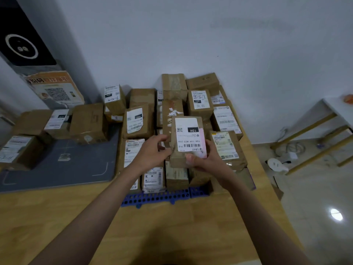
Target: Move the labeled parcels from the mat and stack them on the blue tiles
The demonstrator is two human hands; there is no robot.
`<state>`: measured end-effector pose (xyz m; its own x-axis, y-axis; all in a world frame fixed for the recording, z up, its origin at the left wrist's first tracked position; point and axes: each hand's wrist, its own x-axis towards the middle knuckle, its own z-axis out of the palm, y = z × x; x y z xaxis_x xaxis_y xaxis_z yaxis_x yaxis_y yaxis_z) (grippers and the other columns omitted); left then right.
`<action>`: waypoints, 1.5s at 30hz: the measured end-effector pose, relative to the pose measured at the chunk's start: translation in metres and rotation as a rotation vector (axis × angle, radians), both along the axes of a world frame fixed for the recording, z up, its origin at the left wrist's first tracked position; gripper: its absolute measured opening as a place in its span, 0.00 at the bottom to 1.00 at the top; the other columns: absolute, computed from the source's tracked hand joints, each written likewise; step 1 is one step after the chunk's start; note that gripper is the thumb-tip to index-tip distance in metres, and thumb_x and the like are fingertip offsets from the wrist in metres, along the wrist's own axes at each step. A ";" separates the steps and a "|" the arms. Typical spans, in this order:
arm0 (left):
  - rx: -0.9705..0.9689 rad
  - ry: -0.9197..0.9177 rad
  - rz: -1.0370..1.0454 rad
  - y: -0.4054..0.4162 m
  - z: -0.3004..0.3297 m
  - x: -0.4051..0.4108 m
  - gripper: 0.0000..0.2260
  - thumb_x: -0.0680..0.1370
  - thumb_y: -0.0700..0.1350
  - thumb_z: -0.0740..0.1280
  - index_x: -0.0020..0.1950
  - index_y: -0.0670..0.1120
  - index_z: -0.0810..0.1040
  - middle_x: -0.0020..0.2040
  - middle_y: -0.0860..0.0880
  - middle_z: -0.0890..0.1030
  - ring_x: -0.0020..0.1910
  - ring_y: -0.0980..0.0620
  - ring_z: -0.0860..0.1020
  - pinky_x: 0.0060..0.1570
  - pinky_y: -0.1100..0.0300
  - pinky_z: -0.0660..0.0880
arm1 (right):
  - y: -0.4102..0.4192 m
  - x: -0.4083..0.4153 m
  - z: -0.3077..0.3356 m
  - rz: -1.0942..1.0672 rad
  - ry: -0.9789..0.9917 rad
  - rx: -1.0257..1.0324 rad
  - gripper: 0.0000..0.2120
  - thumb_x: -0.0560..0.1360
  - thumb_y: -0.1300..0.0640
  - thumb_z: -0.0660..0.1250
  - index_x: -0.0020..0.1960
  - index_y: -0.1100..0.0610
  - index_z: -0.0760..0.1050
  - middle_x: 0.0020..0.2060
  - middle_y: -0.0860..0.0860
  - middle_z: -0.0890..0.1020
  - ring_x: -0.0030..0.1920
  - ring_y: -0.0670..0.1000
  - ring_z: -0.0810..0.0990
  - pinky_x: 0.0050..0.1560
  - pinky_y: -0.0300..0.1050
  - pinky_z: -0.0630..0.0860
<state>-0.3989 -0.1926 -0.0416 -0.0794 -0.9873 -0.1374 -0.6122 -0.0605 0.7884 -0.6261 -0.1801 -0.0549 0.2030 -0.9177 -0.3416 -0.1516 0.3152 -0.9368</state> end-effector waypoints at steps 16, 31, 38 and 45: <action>-0.006 0.004 0.029 -0.118 0.038 -0.063 0.52 0.69 0.45 0.78 0.80 0.47 0.46 0.79 0.48 0.55 0.77 0.47 0.58 0.72 0.46 0.63 | -0.123 -0.102 0.054 0.055 -0.019 0.080 0.35 0.64 0.49 0.79 0.67 0.52 0.68 0.59 0.52 0.82 0.56 0.52 0.83 0.58 0.51 0.80; 0.031 -0.071 0.133 -0.150 -0.019 -0.112 0.30 0.69 0.47 0.77 0.67 0.43 0.69 0.63 0.45 0.76 0.62 0.46 0.73 0.58 0.46 0.74 | -0.193 -0.111 0.008 -0.173 0.059 -0.014 0.14 0.73 0.54 0.73 0.56 0.52 0.72 0.53 0.51 0.82 0.52 0.51 0.83 0.49 0.46 0.81; 0.076 -0.140 0.146 -0.153 -0.042 -0.118 0.31 0.71 0.49 0.76 0.68 0.43 0.65 0.65 0.44 0.72 0.63 0.46 0.72 0.54 0.53 0.73 | -0.201 -0.121 -0.013 0.004 0.284 -0.012 0.22 0.73 0.56 0.73 0.65 0.55 0.71 0.54 0.51 0.80 0.52 0.50 0.82 0.46 0.45 0.81; 0.126 -0.231 0.163 -0.159 -0.060 -0.114 0.30 0.71 0.50 0.75 0.68 0.42 0.66 0.64 0.43 0.71 0.62 0.45 0.72 0.50 0.55 0.73 | -0.203 -0.116 -0.027 0.078 0.372 -0.013 0.22 0.76 0.56 0.70 0.68 0.56 0.71 0.56 0.51 0.81 0.51 0.49 0.82 0.50 0.48 0.82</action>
